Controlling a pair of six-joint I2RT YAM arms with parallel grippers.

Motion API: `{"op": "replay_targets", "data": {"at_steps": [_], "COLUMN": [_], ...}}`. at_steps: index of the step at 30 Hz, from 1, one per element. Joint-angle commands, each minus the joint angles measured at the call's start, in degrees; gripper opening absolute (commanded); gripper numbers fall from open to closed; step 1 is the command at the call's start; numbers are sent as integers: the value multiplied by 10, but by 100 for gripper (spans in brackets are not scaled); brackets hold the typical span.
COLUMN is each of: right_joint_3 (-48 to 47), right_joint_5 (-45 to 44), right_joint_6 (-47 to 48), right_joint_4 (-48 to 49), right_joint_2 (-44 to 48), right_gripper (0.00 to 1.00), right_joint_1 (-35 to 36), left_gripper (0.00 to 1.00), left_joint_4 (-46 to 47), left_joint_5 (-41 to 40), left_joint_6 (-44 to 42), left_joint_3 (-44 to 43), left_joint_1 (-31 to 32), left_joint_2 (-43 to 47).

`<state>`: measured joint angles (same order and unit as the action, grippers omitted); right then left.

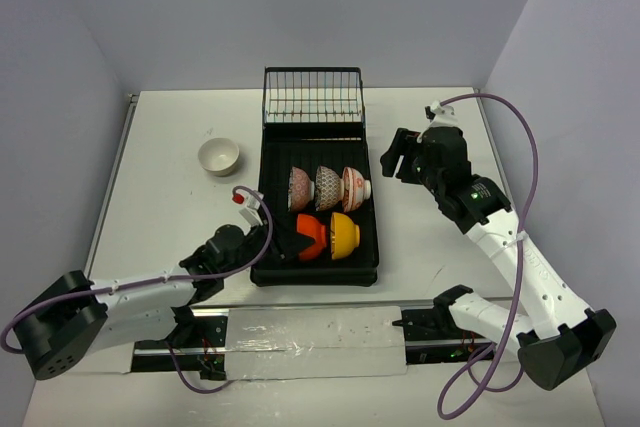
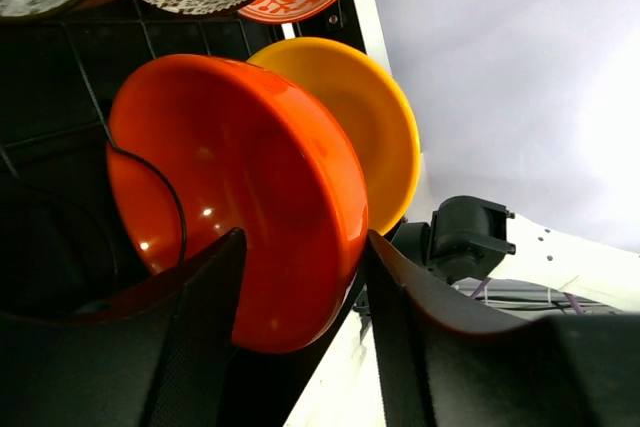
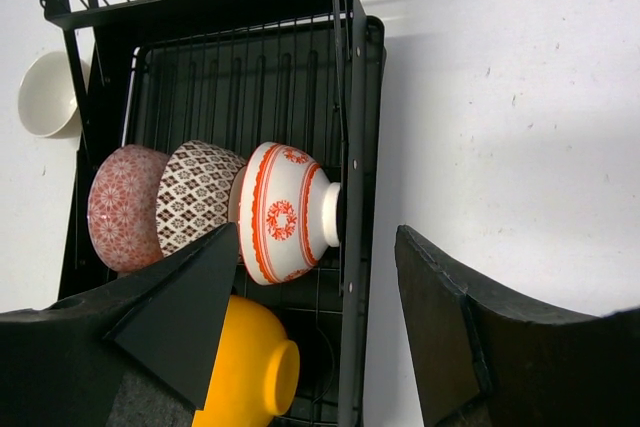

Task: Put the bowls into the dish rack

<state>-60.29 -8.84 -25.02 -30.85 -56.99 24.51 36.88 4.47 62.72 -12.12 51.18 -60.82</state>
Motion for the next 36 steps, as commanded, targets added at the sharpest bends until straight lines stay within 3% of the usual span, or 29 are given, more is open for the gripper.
{"op": "replay_targets", "data": {"at_steps": [1, 36], "right_joint_3": [2, 5], "right_joint_5": [2, 11], "right_joint_6": [2, 4], "right_joint_4": [18, 22], "right_joint_2": [7, 17], "right_gripper": [71, 71], "right_joint_1": [4, 4], "left_gripper": [56, 64], "left_joint_4": [-23, -8], "left_joint_5": [-15, 15], "left_joint_6": [-19, -24], "left_joint_3": [-4, -73], "left_joint_1": [-2, 12], "left_joint_2": [22, -41]}}
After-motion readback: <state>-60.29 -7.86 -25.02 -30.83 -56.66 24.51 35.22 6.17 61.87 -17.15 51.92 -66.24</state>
